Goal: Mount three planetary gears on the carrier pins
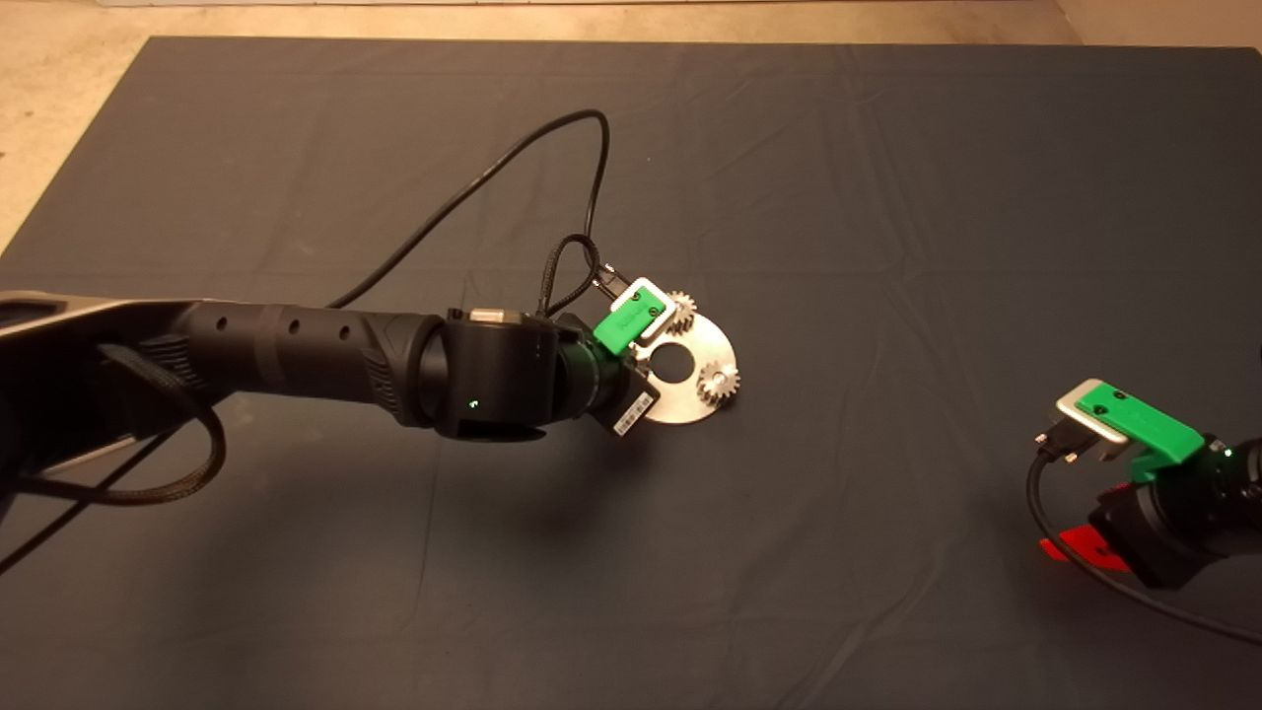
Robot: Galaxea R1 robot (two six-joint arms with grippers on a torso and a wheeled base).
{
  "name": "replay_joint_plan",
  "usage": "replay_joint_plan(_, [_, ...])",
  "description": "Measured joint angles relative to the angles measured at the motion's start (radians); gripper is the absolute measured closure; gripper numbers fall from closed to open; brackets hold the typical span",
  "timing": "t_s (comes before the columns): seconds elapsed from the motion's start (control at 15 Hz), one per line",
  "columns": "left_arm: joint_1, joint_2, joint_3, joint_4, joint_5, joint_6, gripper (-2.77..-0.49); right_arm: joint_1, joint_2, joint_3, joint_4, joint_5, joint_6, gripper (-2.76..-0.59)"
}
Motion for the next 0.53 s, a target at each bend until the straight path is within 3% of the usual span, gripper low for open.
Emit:
replay_joint_plan(0.2, [0.012, 0.001, 0.0, 0.02, 0.0, 0.0, -0.64, 0.0, 0.0, 0.0, 0.0, 0.0, 0.0, -1.78])
replay_joint_plan(0.53, [0.012, 0.002, 0.0, 0.022, 0.002, 0.0, -0.64, 0.0, 0.0, 0.0, 0.0, 0.0, 0.0, -1.78])
